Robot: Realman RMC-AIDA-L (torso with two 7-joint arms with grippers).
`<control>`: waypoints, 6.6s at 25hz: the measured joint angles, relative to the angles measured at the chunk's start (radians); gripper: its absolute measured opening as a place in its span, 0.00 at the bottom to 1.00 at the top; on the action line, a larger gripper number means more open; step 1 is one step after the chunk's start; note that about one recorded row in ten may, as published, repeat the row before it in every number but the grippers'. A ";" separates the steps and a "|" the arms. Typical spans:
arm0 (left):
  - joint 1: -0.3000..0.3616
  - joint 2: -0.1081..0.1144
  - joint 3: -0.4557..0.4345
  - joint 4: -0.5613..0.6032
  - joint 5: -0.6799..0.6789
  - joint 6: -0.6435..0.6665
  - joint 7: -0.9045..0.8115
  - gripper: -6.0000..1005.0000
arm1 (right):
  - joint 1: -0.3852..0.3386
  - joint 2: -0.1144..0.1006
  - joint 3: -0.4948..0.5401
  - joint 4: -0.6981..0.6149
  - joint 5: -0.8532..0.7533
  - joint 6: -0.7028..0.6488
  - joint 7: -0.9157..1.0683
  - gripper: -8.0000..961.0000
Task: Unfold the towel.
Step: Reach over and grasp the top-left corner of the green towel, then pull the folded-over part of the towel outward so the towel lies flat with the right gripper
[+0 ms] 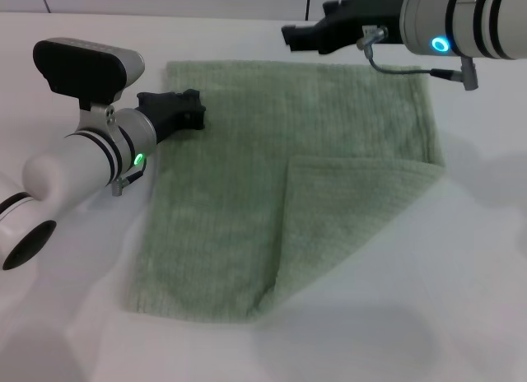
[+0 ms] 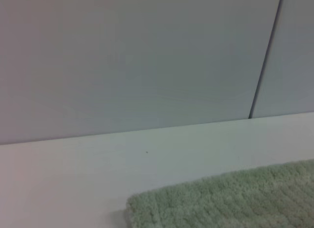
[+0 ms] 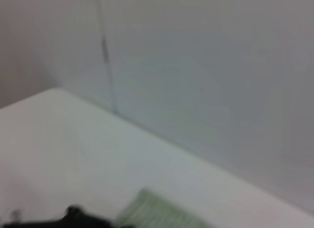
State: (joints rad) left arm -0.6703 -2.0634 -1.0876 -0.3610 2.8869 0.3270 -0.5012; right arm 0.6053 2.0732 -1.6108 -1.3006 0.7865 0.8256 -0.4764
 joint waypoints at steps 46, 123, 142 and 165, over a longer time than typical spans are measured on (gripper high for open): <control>-0.012 -0.001 0.002 0.004 0.000 -0.001 0.001 0.02 | 0.282 0.003 0.184 0.533 0.135 0.314 -0.294 0.76; 0.002 0.000 0.008 -0.001 0.000 -0.005 0.001 0.02 | 0.054 0.003 0.133 -0.032 -0.011 0.731 -0.243 0.05; 0.018 0.003 0.005 -0.030 0.000 -0.008 0.001 0.02 | 0.036 0.001 0.089 -0.058 -0.035 0.883 -0.197 0.13; 0.029 0.003 0.006 -0.041 0.000 -0.008 0.001 0.02 | 0.029 0.005 0.117 -0.071 -0.014 0.870 -0.234 0.46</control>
State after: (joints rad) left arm -0.6409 -2.0601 -1.0813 -0.4019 2.8869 0.3191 -0.5001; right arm 0.6346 2.0777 -1.4937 -1.3716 0.7721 1.6953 -0.7102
